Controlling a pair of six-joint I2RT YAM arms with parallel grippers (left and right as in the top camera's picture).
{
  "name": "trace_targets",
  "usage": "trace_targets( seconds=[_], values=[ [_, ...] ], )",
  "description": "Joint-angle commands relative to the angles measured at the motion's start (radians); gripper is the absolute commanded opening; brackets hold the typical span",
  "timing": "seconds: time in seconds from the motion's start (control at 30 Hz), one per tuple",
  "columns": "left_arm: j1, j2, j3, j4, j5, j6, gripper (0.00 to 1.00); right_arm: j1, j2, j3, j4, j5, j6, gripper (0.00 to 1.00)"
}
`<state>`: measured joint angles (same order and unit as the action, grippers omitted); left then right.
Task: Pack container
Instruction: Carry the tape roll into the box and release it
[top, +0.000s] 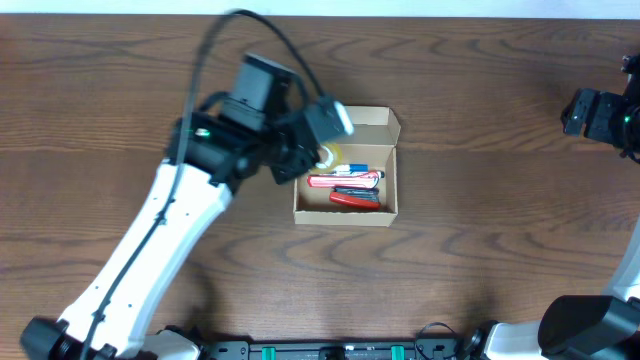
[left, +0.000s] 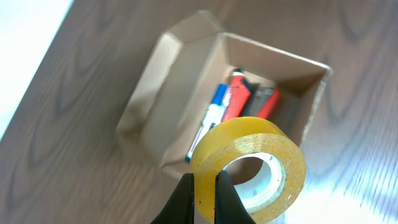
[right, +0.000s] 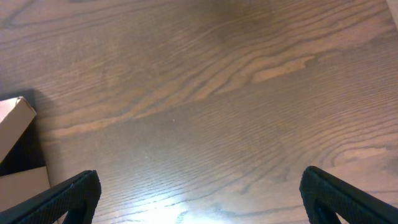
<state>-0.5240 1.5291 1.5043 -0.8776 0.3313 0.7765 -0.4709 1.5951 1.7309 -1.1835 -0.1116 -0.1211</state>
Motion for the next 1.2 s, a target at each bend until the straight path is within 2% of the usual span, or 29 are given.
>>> trace_targets(
  seconds=[0.0,0.2,0.47,0.9,1.0,1.07,1.13,1.17],
  values=[
    [-0.043,0.089,0.013,-0.009,-0.029,0.133,0.06,-0.006,-0.002,-0.002,0.004,0.007,-0.015,0.99],
    [-0.104,0.217,0.013,0.003,-0.1,0.182,0.06,-0.006,-0.002,-0.002,0.005,0.006,-0.015,0.99],
    [-0.103,0.297,0.013,0.055,-0.106,0.177,0.06,-0.006,-0.002,-0.002,0.001,0.006,-0.015,0.99],
    [-0.102,0.487,0.013,0.078,-0.102,0.079,0.06,-0.006,-0.002,-0.002,-0.009,0.006,-0.014,0.99],
    [-0.102,0.5,0.013,0.079,-0.103,0.072,0.32,-0.006,-0.002,-0.002,-0.01,0.006,-0.014,0.99],
    [-0.102,0.5,0.013,0.078,-0.103,0.072,0.33,-0.006,-0.002,-0.002,-0.01,0.006,-0.014,0.99],
    [-0.102,0.5,0.013,0.078,-0.105,0.067,0.43,-0.006,-0.002,-0.002,-0.011,0.006,-0.014,0.99],
    [-0.102,0.5,0.013,0.078,-0.109,0.06,0.43,-0.006,-0.002,-0.002,-0.011,0.006,-0.014,0.99]
  ],
)
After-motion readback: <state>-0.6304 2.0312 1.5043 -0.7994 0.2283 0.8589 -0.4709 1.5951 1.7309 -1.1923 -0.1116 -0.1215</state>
